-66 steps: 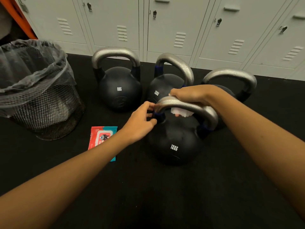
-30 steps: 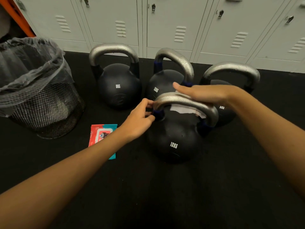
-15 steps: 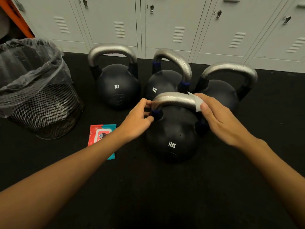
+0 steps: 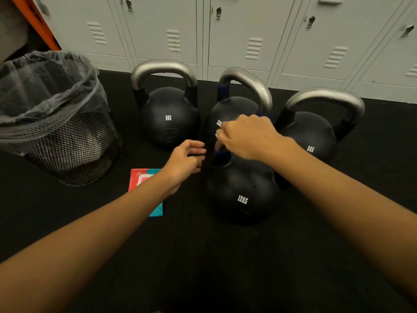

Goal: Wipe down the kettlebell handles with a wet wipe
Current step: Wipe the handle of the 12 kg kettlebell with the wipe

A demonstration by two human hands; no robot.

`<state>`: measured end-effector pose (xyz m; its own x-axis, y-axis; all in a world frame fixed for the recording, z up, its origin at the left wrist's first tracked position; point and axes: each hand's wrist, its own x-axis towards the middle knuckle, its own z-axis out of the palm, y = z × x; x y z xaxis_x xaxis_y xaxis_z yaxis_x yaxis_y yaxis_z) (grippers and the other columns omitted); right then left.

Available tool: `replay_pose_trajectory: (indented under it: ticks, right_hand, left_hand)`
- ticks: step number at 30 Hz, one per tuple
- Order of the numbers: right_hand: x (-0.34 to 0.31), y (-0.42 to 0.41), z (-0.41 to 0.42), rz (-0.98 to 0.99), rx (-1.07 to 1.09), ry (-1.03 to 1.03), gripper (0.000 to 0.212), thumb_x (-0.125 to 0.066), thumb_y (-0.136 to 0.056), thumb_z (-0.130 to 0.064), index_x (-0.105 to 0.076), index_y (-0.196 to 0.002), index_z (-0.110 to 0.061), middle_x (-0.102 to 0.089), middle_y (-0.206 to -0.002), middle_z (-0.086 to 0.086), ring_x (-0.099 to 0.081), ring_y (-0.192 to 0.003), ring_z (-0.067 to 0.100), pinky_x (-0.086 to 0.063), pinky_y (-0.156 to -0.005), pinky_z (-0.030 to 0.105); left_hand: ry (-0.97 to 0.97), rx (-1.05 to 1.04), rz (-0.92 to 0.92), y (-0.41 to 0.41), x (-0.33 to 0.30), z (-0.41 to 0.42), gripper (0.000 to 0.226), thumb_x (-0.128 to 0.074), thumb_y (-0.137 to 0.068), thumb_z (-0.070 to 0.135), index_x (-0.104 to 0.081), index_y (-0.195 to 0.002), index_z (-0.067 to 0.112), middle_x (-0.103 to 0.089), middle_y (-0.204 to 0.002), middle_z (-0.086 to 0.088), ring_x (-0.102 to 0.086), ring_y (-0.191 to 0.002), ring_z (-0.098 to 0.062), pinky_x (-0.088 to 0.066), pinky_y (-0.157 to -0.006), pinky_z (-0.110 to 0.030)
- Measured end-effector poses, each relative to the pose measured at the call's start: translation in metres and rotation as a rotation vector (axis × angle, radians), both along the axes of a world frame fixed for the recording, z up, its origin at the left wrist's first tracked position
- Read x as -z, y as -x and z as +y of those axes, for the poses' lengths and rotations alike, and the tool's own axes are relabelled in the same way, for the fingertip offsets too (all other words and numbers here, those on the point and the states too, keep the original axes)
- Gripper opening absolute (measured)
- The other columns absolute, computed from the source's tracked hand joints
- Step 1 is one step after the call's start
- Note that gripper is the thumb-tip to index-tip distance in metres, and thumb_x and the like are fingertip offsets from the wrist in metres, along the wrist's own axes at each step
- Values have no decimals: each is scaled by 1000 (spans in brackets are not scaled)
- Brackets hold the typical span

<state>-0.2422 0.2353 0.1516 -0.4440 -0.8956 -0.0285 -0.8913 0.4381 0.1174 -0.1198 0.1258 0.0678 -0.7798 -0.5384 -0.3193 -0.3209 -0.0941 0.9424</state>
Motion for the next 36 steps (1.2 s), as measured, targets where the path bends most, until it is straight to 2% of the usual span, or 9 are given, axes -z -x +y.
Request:
replay_pose_trajectory:
  ticks: [4,7,9,13,18,23,29,32,36]
  right_hand:
    - [18,-15,-20,295,-199,-247,33,-39,-104,-32,-58,-127,-19,-58,-129,8,-55,-118,29,-32,-76,35]
    - [37,-29,-33,540,-303,-502,34,-39,-104,-29,-57,-130,-18,-58,-129,9,-52,-120,31,-38,-93,42]
    - [50,-38,-36,655,-352,-661,39,-37,-104,-31,-51,-138,-16,-53,-138,11,-48,-127,34,-33,-103,48]
    - [63,-44,-33,780,-426,-764,43,-39,-102,-33,-49,-140,-14,-52,-139,13,-45,-129,37,-27,-108,51]
    - [43,-29,-29,687,-427,-676,40,-39,-103,-33,-48,-140,-19,-49,-143,5,-42,-132,26,-26,-108,40]
    - [23,-24,-49,451,-240,-666,34,-42,-103,-31,-55,-132,-19,-57,-133,5,-50,-127,25,-29,-106,37]
    - [45,-36,-48,626,-321,-749,32,-44,-101,-35,-58,-128,-23,-59,-130,2,-49,-126,24,-22,-112,41]
    - [34,-25,-30,609,-360,-560,35,-44,-102,-36,-54,-133,-25,-52,-137,1,-43,-129,23,-21,-111,42]
    - [28,-8,1,400,-247,-74,32,-46,-100,-40,-61,-125,-26,-63,-119,-1,-59,-111,21,-41,-92,39]
  left_hand:
    - [16,-123,-96,-11,14,-8,38,-48,-90,-7,-54,-118,19,-58,-118,-3,-56,-110,-15,-51,-89,-32]
    - [51,-130,-133,-17,18,-10,34,-47,-91,-5,-55,-113,19,-58,-113,-2,-55,-109,-15,-50,-87,-31]
    - [83,-100,-143,-21,18,-10,32,-47,-92,-3,-55,-112,20,-58,-109,1,-55,-109,-14,-49,-85,-29]
    - [125,-52,-159,-25,19,-8,30,-46,-94,-1,-56,-112,20,-59,-108,3,-55,-107,-11,-47,-82,-25]
    - [171,27,-184,-25,17,-5,30,-46,-94,-1,-56,-108,23,-60,-105,5,-56,-103,-8,-43,-72,-19]
    - [249,153,-220,-26,18,3,27,-49,-94,3,-55,-104,27,-60,-107,0,-57,-103,-11,-49,-88,-29]
    - [299,183,-221,-21,17,8,26,-50,-95,7,-53,-115,23,-57,-109,0,-56,-99,-10,-48,-82,-25]
    - [323,175,-184,-16,13,12,34,-53,-93,6,-51,-124,20,-54,-115,0,-54,-100,-8,-46,-82,-20]
    - [348,138,-122,-10,8,19,43,-56,-92,5,-47,-131,19,-51,-125,-1,-53,-104,-8,-45,-82,-19]
